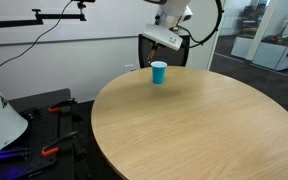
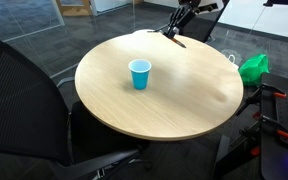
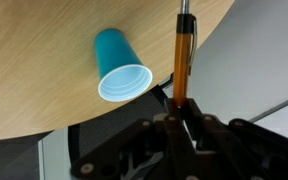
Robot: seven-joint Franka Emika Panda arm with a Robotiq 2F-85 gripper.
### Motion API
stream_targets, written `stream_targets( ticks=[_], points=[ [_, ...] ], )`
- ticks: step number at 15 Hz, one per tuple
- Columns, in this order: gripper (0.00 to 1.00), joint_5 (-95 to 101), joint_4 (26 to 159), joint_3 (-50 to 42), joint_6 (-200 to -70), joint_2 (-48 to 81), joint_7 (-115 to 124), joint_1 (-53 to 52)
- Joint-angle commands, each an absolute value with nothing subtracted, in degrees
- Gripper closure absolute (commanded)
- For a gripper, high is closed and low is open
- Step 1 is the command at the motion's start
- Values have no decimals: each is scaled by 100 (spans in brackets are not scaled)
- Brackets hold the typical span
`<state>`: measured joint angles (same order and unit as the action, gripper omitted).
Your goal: Put the pen inside the light blue cup
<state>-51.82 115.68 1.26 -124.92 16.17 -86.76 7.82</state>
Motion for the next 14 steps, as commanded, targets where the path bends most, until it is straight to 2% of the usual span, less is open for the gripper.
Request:
stream_targets(
  ticks=[1, 8, 14],
  points=[
    [96, -5963, 11332, 231, -12357, 1853, -9837, 881],
    [96, -7162, 10917, 178, -11752, 2424, -12033, 845],
    [96, -7483, 10405, 137, -11242, 2996, -12890, 775]
  ],
)
